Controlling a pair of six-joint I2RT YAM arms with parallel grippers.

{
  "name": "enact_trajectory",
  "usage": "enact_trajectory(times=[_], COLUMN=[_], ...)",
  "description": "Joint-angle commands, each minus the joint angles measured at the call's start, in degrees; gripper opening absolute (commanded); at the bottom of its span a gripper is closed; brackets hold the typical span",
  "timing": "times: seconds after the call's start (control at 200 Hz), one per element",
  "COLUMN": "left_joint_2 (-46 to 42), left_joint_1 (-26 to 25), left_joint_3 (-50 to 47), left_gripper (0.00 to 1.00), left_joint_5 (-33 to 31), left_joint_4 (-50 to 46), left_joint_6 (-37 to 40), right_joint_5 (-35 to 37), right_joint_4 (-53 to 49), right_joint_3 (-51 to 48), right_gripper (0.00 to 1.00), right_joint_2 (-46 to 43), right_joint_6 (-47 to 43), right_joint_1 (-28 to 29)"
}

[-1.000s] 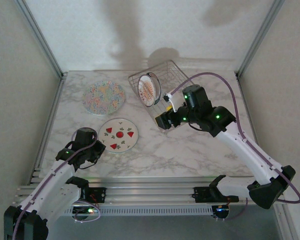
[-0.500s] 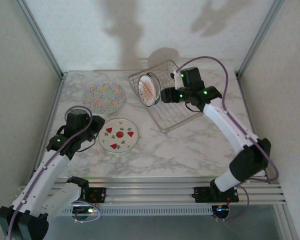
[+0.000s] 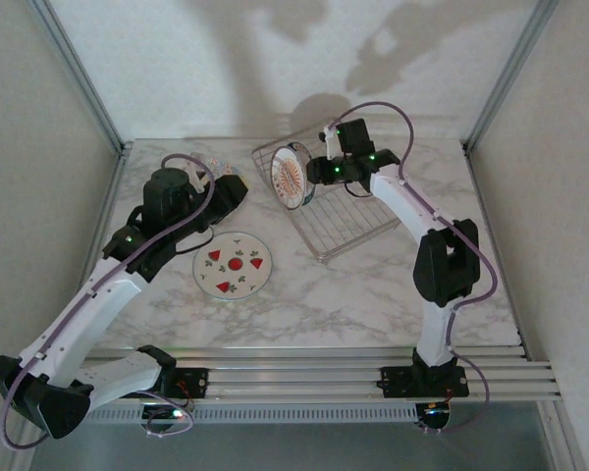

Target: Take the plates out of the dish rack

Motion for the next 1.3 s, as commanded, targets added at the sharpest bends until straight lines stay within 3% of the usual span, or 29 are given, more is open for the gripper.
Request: enact_trajectory(times=[0.0,0.35,0.931,1.296], left_joint_2=[0.6,-2.4,-2.9,-2.7], left_joint_1=[-0.5,-1.6,-1.8,-1.7], left_joint_3=[1.5,-0.5,1.8,1.2], left_gripper=[0.39,0.4,0.42,0.42], left_joint_5=[1.5,2.9,1.9,2.2], left_joint_4=[1.7,9.6,7.0,7.3], left_joint_6=[2.6,4.6,7.6,7.6], right_joint_5=[-0.2,0.4,-0.5,2.3], right_joint_4=[1.5,1.2,-0.2,-2.3], right_joint_3=[3.2,7.2,15.6,19.5], right_gripper=[0.39,0.31,0.22,0.07], right_joint_2=[2.7,8.4,15.5,15.0], right_joint_6=[-1.6,-2.7,-3.0,-5.4], right_joint_1=[-0.4,-0.7,-0.7,1.1])
